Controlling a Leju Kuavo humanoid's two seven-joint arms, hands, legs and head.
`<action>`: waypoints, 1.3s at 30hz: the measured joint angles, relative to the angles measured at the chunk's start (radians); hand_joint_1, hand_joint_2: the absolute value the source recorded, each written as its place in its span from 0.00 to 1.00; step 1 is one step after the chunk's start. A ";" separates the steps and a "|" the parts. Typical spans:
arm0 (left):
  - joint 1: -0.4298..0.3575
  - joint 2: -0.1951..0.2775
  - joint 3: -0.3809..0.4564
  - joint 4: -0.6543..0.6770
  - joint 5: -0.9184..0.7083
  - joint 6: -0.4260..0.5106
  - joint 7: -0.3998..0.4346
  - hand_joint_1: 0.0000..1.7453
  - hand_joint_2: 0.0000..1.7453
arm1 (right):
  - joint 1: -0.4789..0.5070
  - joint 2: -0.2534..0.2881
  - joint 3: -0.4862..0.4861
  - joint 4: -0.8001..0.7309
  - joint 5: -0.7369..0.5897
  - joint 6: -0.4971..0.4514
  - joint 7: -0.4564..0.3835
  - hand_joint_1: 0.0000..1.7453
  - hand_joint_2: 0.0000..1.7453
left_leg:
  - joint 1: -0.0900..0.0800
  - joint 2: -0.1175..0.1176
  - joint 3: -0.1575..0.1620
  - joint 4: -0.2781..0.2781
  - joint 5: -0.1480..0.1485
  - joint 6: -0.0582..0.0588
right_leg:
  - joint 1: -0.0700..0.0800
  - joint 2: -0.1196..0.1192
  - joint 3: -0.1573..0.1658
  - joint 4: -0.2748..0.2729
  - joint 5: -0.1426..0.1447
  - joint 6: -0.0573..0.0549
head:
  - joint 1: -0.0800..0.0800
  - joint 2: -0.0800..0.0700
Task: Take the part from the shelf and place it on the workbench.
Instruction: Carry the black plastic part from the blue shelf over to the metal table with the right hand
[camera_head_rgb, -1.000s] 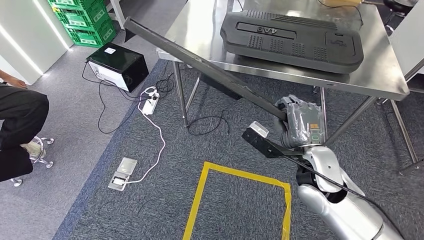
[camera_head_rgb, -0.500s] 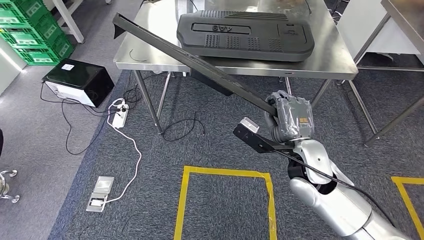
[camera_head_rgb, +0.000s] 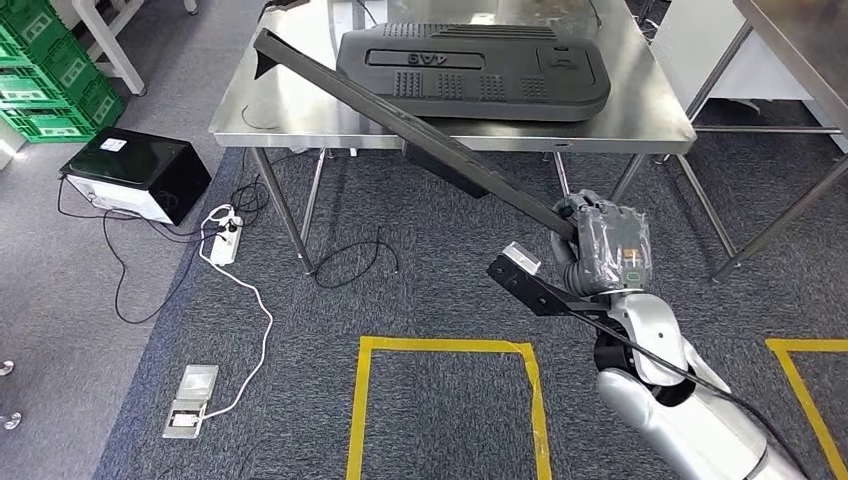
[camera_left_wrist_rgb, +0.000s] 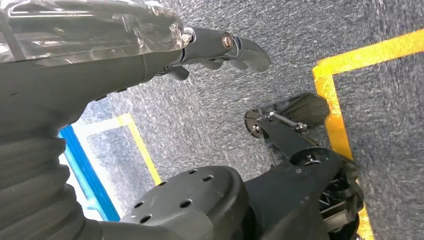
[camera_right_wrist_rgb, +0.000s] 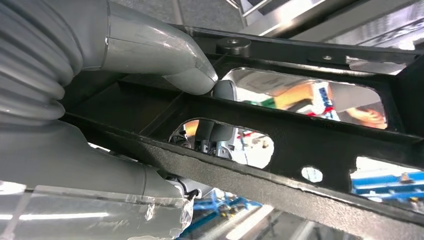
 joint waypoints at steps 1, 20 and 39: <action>0.000 0.000 0.000 0.000 -0.001 0.000 0.001 0.00 1.00 | 0.000 0.000 0.000 0.000 -0.001 -0.002 -0.001 1.00 1.00 | -0.002 0.006 0.003 0.000 -0.003 -0.005 | 0.003 0.002 0.002 -0.006 -0.005 -0.006 | -0.001 0.000; -0.006 0.001 -0.001 0.000 -0.008 0.000 0.009 0.00 1.00 | -0.002 0.002 -0.001 0.010 -0.005 -0.006 -0.002 1.00 1.00 | -0.001 -0.057 -0.034 -0.003 0.032 0.017 | 0.005 0.063 0.024 0.016 -0.050 -0.010 | -0.057 0.000; -0.015 0.001 -0.001 0.000 -0.012 -0.002 0.010 0.00 1.00 | -0.002 0.001 -0.001 0.016 -0.013 -0.020 -0.010 1.00 1.00 | -0.001 -0.053 -0.126 0.254 -0.109 -0.026 | 0.003 0.048 0.034 -0.023 -0.025 -0.052 | -0.048 0.000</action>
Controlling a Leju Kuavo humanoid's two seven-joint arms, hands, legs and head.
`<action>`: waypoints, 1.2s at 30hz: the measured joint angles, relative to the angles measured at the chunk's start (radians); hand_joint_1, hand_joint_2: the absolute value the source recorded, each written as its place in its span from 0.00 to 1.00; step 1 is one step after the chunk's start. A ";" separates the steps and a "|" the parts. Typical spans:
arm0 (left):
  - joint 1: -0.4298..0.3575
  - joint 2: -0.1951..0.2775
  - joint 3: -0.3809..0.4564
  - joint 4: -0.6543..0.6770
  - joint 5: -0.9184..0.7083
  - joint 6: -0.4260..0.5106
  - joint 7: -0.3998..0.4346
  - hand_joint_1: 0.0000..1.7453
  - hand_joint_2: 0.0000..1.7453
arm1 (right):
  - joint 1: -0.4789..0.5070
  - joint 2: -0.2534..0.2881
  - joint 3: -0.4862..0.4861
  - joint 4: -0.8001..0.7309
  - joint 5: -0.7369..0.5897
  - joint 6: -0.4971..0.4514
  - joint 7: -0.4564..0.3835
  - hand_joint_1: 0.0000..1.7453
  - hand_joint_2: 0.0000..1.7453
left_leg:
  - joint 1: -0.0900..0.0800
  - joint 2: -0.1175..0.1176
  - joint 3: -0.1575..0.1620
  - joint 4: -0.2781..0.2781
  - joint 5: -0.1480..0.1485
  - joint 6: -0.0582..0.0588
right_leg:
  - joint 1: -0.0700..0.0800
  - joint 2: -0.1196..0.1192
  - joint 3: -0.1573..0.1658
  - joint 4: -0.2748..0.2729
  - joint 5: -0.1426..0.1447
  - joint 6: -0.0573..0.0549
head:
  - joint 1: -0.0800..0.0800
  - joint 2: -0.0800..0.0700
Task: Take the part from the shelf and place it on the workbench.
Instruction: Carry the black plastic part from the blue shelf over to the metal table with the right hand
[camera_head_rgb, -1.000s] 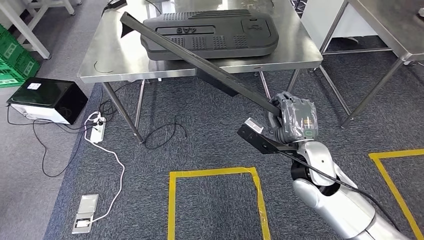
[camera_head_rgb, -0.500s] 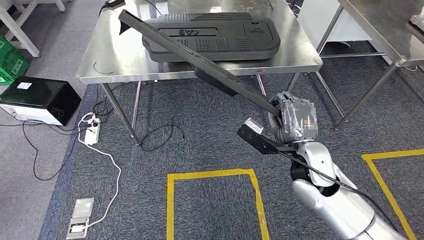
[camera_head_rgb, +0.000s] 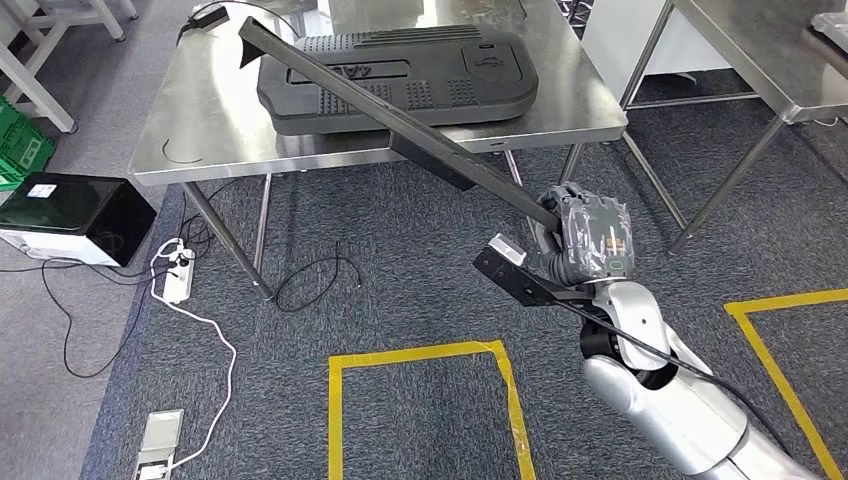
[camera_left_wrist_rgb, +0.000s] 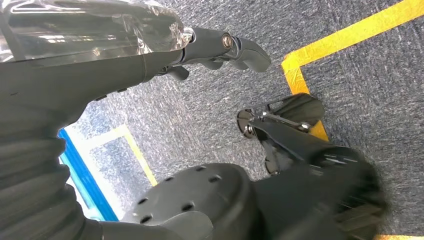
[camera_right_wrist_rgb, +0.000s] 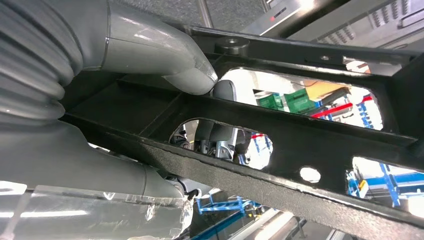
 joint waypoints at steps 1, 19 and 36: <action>0.001 0.000 0.000 0.000 0.000 0.000 0.000 0.00 1.00 | 0.001 0.000 0.000 0.000 -0.001 0.000 0.000 1.00 1.00 | 0.000 0.000 -0.024 0.034 -0.001 0.001 | 0.001 0.002 0.005 0.000 -0.004 -0.001 | -0.004 0.000; 0.002 0.000 -0.001 0.000 -0.001 -0.002 0.000 0.00 1.00 | 0.003 0.000 0.000 0.009 -0.002 -0.002 -0.005 1.00 1.00 | -0.002 -0.004 0.158 -0.274 0.096 0.051 | -0.012 0.001 -0.109 0.167 -0.021 0.061 | 0.023 0.000; 0.000 0.001 -0.001 0.000 0.000 -0.001 -0.003 0.00 1.00 | -0.003 0.002 0.001 0.016 -0.006 -0.005 -0.009 1.00 1.00 | -0.004 -0.001 -0.008 -0.030 0.025 0.009 | 0.006 0.004 0.042 0.007 -0.037 -0.002 | -0.022 0.000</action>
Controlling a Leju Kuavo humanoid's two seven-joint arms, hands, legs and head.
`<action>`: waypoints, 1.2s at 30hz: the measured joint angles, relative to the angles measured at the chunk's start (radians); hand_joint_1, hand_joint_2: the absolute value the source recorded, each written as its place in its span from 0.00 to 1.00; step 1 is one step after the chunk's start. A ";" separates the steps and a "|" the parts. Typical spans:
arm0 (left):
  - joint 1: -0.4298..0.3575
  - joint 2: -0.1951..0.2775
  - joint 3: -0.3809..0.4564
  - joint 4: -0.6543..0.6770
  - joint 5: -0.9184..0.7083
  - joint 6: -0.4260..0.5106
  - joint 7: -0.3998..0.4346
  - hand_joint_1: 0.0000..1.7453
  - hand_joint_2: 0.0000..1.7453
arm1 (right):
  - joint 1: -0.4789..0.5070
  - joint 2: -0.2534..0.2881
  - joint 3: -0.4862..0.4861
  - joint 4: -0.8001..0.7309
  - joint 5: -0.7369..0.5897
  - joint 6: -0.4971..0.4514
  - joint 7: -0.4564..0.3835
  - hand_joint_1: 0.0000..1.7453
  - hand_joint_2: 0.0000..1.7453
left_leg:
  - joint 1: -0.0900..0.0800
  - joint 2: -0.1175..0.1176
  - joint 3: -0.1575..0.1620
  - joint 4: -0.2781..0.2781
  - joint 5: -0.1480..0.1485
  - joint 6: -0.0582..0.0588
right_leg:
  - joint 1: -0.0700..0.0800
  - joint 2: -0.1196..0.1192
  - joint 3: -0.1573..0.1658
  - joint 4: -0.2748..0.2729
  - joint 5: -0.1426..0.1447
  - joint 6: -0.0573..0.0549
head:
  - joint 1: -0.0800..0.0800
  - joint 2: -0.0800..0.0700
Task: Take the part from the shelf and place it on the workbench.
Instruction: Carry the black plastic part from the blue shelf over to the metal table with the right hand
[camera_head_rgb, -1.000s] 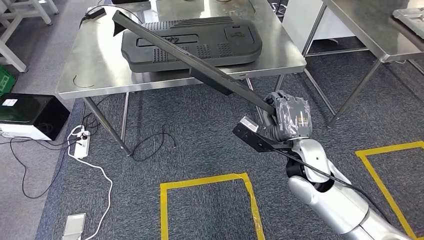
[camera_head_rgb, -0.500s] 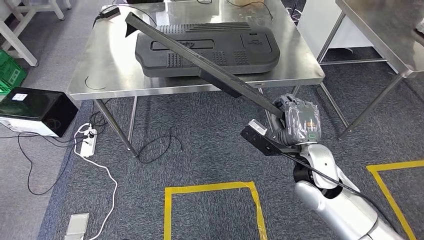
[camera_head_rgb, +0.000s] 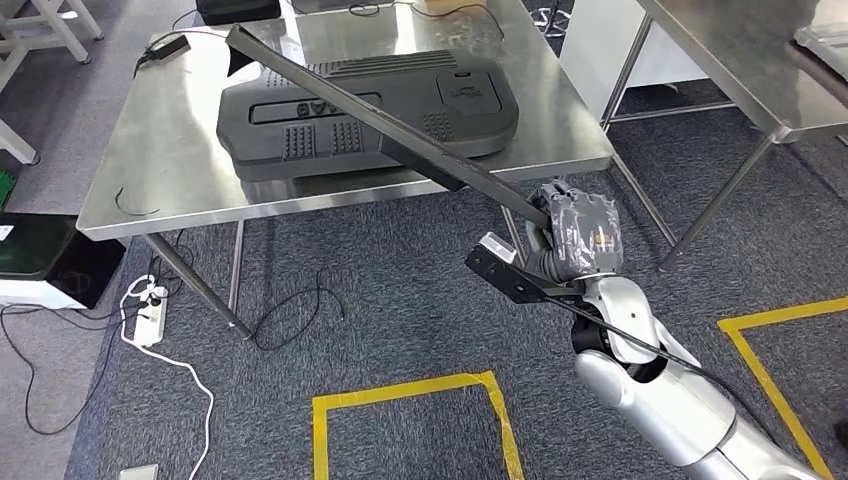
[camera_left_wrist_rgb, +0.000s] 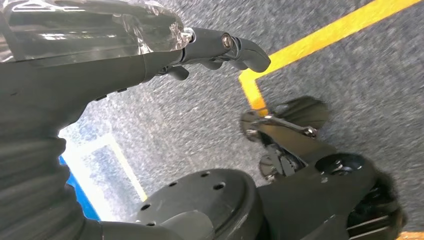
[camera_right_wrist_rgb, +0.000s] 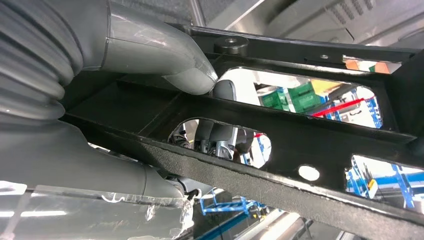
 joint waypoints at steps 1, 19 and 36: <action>0.001 0.000 0.000 0.000 0.000 0.000 0.000 0.00 1.00 | 0.000 0.000 0.000 0.000 0.000 0.000 0.000 1.00 1.00 | -0.004 0.000 0.014 -0.069 0.057 0.008 | 0.001 0.000 0.012 -0.001 -0.009 0.002 | -0.005 0.000; 0.000 0.001 -0.001 0.000 -0.007 0.002 0.000 0.00 1.00 | 0.010 0.001 0.001 0.007 -0.002 -0.005 -0.002 1.00 1.00 | -0.006 -0.005 0.174 -0.231 0.054 0.030 | -0.009 -0.011 -0.096 0.016 0.061 0.049 | 0.040 0.000; 0.005 0.001 -0.001 0.000 -0.006 0.007 -0.001 0.00 1.00 | -0.003 0.007 0.002 0.014 -0.007 -0.011 -0.012 1.00 1.00 | -0.013 -0.003 0.065 -0.210 0.121 0.028 | 0.000 -0.003 0.003 0.001 -0.015 0.025 | -0.019 0.000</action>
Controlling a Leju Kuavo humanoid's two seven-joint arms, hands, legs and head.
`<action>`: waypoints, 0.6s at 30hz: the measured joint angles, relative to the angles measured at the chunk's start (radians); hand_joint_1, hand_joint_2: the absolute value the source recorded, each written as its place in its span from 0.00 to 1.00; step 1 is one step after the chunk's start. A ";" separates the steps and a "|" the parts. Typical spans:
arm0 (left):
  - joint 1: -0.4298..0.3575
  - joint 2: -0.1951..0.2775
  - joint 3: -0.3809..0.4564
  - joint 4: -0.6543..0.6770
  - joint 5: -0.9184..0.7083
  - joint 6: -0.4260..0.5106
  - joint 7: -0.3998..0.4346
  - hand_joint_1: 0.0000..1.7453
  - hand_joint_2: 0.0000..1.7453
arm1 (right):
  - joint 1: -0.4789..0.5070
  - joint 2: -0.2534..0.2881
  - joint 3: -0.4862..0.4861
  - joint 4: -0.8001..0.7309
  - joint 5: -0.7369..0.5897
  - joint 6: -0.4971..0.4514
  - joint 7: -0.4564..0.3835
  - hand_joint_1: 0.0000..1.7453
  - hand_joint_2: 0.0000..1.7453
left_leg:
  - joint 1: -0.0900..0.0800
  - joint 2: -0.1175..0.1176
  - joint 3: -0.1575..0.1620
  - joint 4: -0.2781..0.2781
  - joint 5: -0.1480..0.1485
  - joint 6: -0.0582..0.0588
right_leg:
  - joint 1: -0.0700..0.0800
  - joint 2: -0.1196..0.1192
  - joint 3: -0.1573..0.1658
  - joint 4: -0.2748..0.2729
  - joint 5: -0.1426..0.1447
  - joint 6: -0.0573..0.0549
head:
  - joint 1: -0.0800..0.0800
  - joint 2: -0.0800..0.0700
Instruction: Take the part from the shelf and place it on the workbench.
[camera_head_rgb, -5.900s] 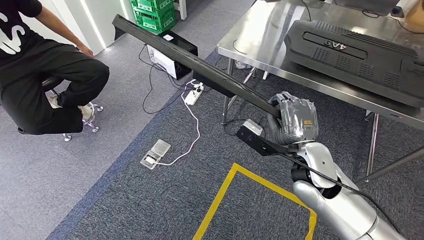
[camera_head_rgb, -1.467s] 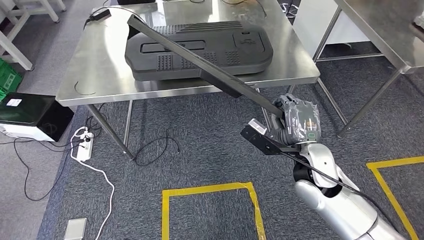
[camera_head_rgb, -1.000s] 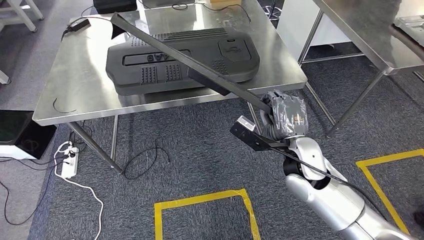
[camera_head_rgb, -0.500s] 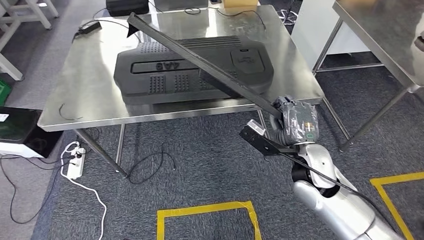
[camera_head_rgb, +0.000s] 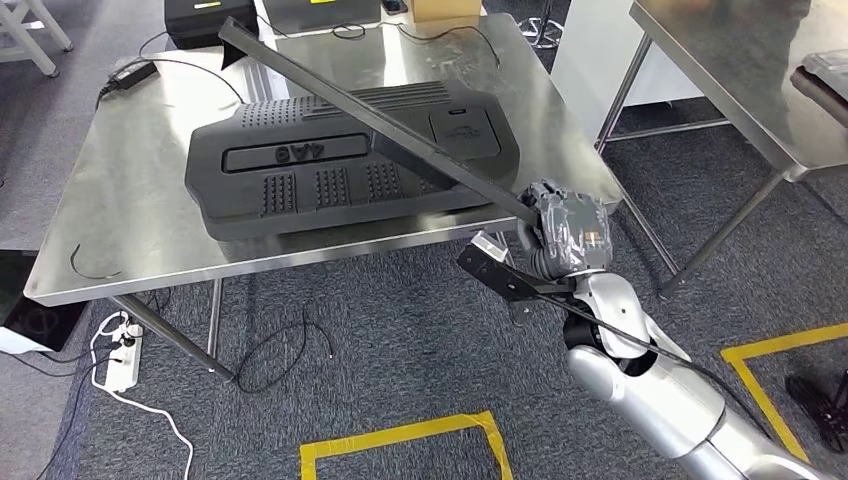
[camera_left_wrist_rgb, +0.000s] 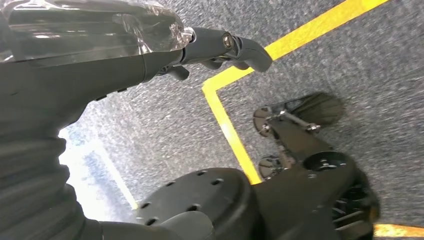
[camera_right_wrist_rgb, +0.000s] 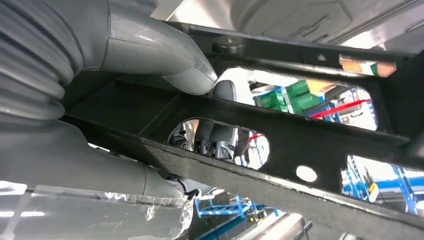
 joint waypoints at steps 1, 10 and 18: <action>0.000 0.000 0.000 0.000 0.000 0.000 0.000 0.00 1.00 | 0.000 0.000 0.000 0.001 -0.001 -0.001 0.000 1.00 1.00 | 0.003 0.000 0.006 -0.005 0.007 0.005 | 0.000 0.000 0.003 0.000 -0.005 0.006 | 0.000 0.000; -0.001 0.000 0.000 0.000 0.000 0.001 -0.002 0.00 1.00 | 0.001 0.001 0.000 0.007 -0.004 -0.004 -0.002 1.00 1.00 | 0.013 -0.003 0.080 -0.024 -0.036 0.014 | -0.016 -0.003 -0.166 0.180 0.027 0.034 | 0.045 0.000; -0.009 0.000 0.000 0.000 -0.002 0.001 -0.002 0.00 1.00 | -0.004 0.002 0.001 0.011 -0.004 -0.006 -0.002 1.00 1.00 | 0.015 0.000 0.105 0.010 -0.102 -0.031 | -0.010 0.000 -0.077 0.009 0.064 -0.003 | 0.043 0.000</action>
